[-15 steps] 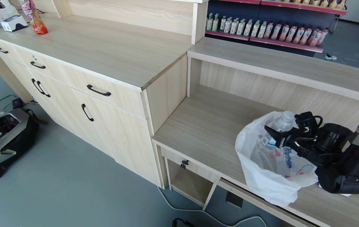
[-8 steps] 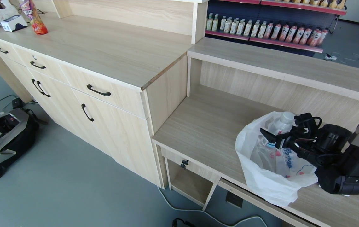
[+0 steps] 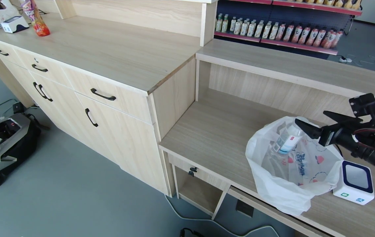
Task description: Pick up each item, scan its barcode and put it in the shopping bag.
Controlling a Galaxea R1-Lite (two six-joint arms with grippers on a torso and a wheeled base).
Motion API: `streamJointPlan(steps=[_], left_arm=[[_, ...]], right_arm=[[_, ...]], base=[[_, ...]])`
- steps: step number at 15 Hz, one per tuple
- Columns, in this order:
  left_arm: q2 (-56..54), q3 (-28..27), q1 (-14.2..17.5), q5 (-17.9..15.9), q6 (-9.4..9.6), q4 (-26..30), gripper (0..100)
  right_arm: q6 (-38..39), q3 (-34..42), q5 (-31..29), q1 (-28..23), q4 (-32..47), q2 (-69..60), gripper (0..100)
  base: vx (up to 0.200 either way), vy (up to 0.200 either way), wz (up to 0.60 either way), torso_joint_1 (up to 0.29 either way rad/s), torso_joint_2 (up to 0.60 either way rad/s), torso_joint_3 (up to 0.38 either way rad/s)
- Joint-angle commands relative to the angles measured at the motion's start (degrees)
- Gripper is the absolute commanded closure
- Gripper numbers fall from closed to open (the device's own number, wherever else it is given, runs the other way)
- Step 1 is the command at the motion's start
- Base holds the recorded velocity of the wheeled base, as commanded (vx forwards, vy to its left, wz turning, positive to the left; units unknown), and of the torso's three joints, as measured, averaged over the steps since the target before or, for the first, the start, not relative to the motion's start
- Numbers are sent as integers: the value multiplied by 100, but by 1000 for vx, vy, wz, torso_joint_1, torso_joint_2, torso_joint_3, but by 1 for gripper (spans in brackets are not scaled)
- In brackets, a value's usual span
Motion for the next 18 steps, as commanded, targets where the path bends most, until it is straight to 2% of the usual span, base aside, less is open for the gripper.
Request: streamJointPlan(steps=[1, 2, 3, 4, 5, 6, 7, 8, 11, 14, 18], left_arm=[[-2, 0, 0, 4, 0, -1, 0], [-2, 0, 0, 4, 0, -1, 0], [-2, 0, 0, 4, 0, -1, 0], [-2, 0, 0, 4, 0, -1, 0], [-2, 0, 0, 4, 0, -1, 0], [-2, 0, 0, 4, 0, -1, 0], [-2, 0, 0, 4, 0, -1, 0], [-2, 0, 0, 4, 0, -1, 0], [-2, 0, 0, 4, 0, -1, 0], [-2, 0, 0, 4, 0, -1, 0], [-2, 0, 0, 4, 0, -1, 0]], right_arm=[[-271, 613, -8, -893, 1693, -2585, 0], [-350, 613, 1, -1412, 2396, -3094, 0], [-456, 621, -26, -1702, 2844, -3332, 0], [-667, 674, -280, -2071, 3301, -3507, 0], [-711, 683, -825, -2150, 3521, -3595, 0], [-509, 692, -1186, -2159, 3565, -3648, 0], [89, 683, -1159, -2203, 3565, -3648, 0], [291, 569, -1159, -2405, 3583, -3499, 0], [291, -196, -1151, -3169, 3723, -2593, 0], [300, -662, -1142, -3565, 4119, -2207, 0], [309, -548, -1159, -3609, 4251, -2233, 0]], base=[[0, 0, 0, 0, 0, 0], [0, 0, -600, 2, -7, 2], [0, 0, -600, -2, -2, -2], [0, 0, -600, -7, 2, 7], [0, 0, -600, 2, 7, -2], [0, 0, -600, 7, 7, 2], [0, 0, 0, 0, 0, 0], [0, 0, 0, 0, 0, 0], [0, 0, 0, 0, 0, 0], [0, 0, 0, 0, 0, 0], [0, 0, 0, 0, 0, 0]])
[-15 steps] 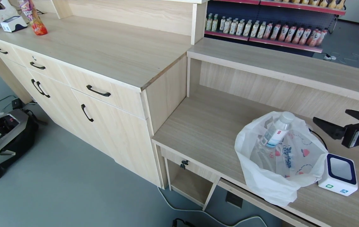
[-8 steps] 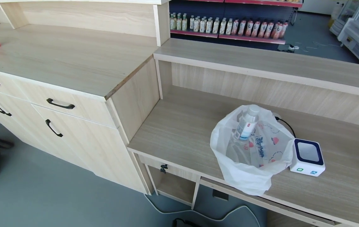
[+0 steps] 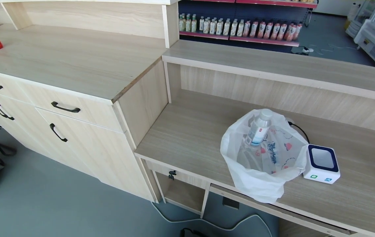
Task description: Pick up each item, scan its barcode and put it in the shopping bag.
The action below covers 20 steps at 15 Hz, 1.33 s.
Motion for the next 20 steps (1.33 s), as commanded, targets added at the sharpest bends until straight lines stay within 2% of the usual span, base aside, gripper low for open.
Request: streamJointPlan(steps=[1, 4, 6, 9, 13, 15, 17, 19, 20], left_arm=[[-2, 0, 0, 11, 1, -1, 0], [-2, 0, 0, 2, 1, -1, 0], [-2, 0, 0, 2, 1, -1, 0], [-2, 0, 0, -7, 1, 7, 0], [-2, 0, 0, 37, -8, -1, 0], [-2, 0, 0, 37, -8, -1, 0], [-2, 0, 0, 37, -17, -1, 0], [-2, 0, 0, 28, -8, -1, 0], [-2, 0, 0, 28, -8, -1, 0]], right_arm=[[-85, 210, -8, -14, -60, -35, 0], [-858, 632, -8, -84, -69, -360, 0], [-1060, 799, 10, -111, -60, -615, 0], [-1069, 799, 45, -102, -60, -667, 0], [-1087, 772, 19, -119, -69, -421, 0], [-1095, 720, -8, -154, -78, -202, 0], [-1588, 544, -43, -515, -96, 308, 0], [-1869, 474, -60, -708, -473, 748, 0], [-1869, 482, -43, -708, -992, 1002, 0]], base=[[0, 0, 0, 0, 0, 0], [0, 0, 0, 0, 0, 0], [0, 0, -600, 2, 0, -2], [0, 0, -600, 9, -1, -1], [0, 0, 0, 0, 0, 0], [0, -200, 0, 5, 2, 0], [0, -200, 0, -5, 0, 12], [0, -200, 0, 17, 7, 2], [0, 0, 0, 0, 0, 0]])
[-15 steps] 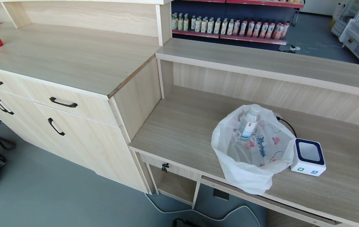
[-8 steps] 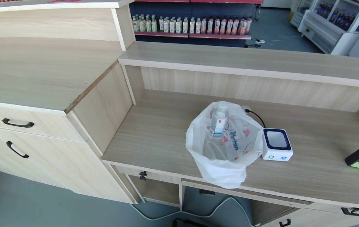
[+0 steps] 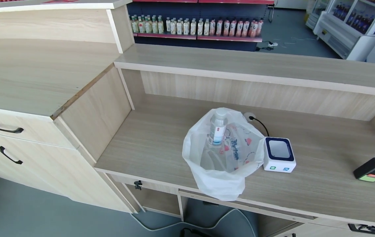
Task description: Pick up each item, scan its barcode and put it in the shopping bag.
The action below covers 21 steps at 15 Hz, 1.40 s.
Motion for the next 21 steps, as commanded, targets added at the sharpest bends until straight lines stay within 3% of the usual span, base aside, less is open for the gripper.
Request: streamJointPlan(steps=[1, 7, 9, 11, 15, 21], left_arm=[[-2, 0, 0, 1, -3, -4, 0], [-2, 0, 0, -7, -3, -4, 0], [-2, 0, 0, 1, -3, -4, 0], [-2, 0, 0, 1, -3, -4, 0], [-2, 0, 0, 1, -3, -4, 0], [-2, 0, 0, 1, -3, -4, 0]], right_arm=[[8, 35, 90, -86, -598, 602, 0], [61, 1081, 160, 107, -563, -137, 0], [-880, 1028, 37, -464, -563, -22, 0], [-1126, 931, -77, -833, -607, 224, 0], [-1662, 377, -192, -833, -1108, 1648, 0], [-1653, -97, -244, -833, -1670, 2948, 0]], base=[[0, 0, 0, 0, 0, 0], [0, 0, 0, 0, 0, 0], [0, 0, 0, 0, 0, 0], [0, 0, 0, 0, 0, 0], [0, 0, 0, 0, 0, 0], [0, 0, 0, 0, 0, 0]])
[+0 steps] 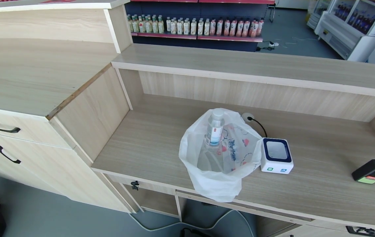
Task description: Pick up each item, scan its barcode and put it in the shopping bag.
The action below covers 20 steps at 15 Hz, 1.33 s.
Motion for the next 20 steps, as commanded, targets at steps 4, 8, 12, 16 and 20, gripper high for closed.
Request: streamJointPlan(steps=[4, 8, 12, 16, 20], left_arm=[[-2, 0, 0, 1, -3, -1, 0], [-2, 0, 0, 1, -3, -1, 0], [-2, 0, 0, 1, -3, -1, 0], [-2, 0, 0, 1, -3, -1, 0], [-2, 0, 0, 1, -3, -1, 0]], right_arm=[[837, -367, 37, 720, -139, 832, 0], [942, -674, 37, 1124, -165, 991, 0], [951, -692, 37, 1476, -174, 1087, 0], [1101, -894, 37, 1774, -174, 1210, 0], [1118, -982, 37, 1906, -165, 1246, 0]], base=[[0, 0, 0, 0, 0, 0], [0, 0, 0, 0, 0, 0], [0, 0, 0, 0, 0, 0], [0, 0, 0, 0, 0, 0], [0, 0, 0, 0, 0, 0]])
